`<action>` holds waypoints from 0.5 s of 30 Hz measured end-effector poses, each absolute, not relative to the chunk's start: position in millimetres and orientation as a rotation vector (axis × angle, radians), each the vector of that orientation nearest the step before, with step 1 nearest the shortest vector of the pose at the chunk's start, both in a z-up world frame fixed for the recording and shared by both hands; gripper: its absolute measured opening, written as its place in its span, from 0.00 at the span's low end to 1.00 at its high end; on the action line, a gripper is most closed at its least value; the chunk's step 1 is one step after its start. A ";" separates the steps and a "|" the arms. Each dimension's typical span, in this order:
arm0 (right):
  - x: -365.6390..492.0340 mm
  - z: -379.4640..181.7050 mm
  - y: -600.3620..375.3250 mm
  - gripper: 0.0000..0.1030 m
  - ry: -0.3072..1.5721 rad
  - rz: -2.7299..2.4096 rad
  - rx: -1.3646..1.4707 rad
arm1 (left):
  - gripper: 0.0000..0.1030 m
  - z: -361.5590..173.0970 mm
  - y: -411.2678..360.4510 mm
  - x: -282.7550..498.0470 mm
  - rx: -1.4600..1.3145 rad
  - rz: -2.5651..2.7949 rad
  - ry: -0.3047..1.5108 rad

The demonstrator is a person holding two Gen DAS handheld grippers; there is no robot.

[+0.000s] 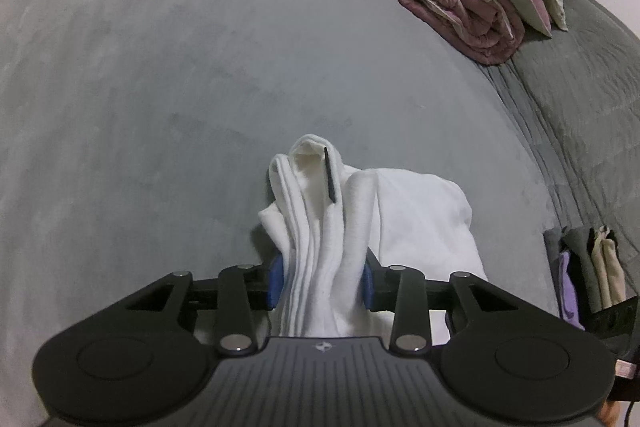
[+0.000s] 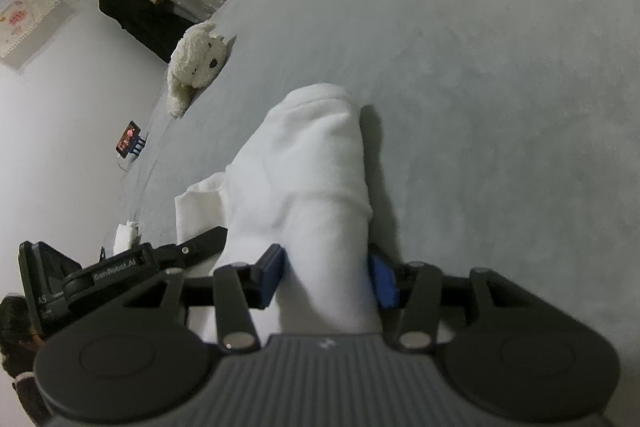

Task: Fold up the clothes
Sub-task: 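Carry the folded white shirt with both grippers toward the clothes stack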

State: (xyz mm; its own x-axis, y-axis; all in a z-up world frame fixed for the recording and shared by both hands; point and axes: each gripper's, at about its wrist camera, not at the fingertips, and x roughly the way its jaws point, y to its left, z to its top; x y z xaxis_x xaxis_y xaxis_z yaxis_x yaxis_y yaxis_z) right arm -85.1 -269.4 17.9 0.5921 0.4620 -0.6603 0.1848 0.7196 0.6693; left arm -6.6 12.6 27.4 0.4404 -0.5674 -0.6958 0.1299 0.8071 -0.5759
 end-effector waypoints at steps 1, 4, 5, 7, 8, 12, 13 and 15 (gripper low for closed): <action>-84.9 17.6 -269.8 0.44 0.947 0.182 0.781 | 0.35 27.0 13.4 -6.2 -0.490 -0.454 1.037; -84.4 17.4 -270.3 0.44 0.948 0.183 0.782 | 0.36 22.2 19.7 -3.0 -0.557 -0.441 1.064; -84.3 17.6 -269.8 0.43 0.947 0.182 0.779 | 0.36 21.5 19.9 -3.2 -0.566 -0.442 1.065; -84.5 18.3 -269.4 0.43 0.944 0.181 0.771 | 0.35 21.8 17.9 -5.2 -0.552 -0.448 1.055; -84.8 18.9 -269.5 0.42 0.944 0.181 0.767 | 0.35 22.4 15.4 -6.2 -0.532 -0.451 1.046; -84.9 21.4 -264.5 0.40 0.933 0.173 0.738 | 0.35 26.4 6.6 -10.3 -0.444 -0.454 1.010; -85.2 22.1 -263.6 0.40 0.931 0.171 0.729 | 0.35 26.5 6.1 -10.3 -0.441 -0.452 1.008; -85.3 22.5 -262.5 0.40 0.929 0.169 0.720 | 0.36 26.7 5.5 -10.1 -0.438 -0.448 1.007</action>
State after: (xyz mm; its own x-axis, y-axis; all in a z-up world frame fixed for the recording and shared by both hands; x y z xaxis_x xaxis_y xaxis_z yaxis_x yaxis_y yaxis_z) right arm -85.3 -262.5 22.5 0.6040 0.4291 -0.6716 0.1649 0.7571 0.6321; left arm -10.1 5.5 26.7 0.4608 -0.5460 -0.6997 0.1545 0.8257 -0.5426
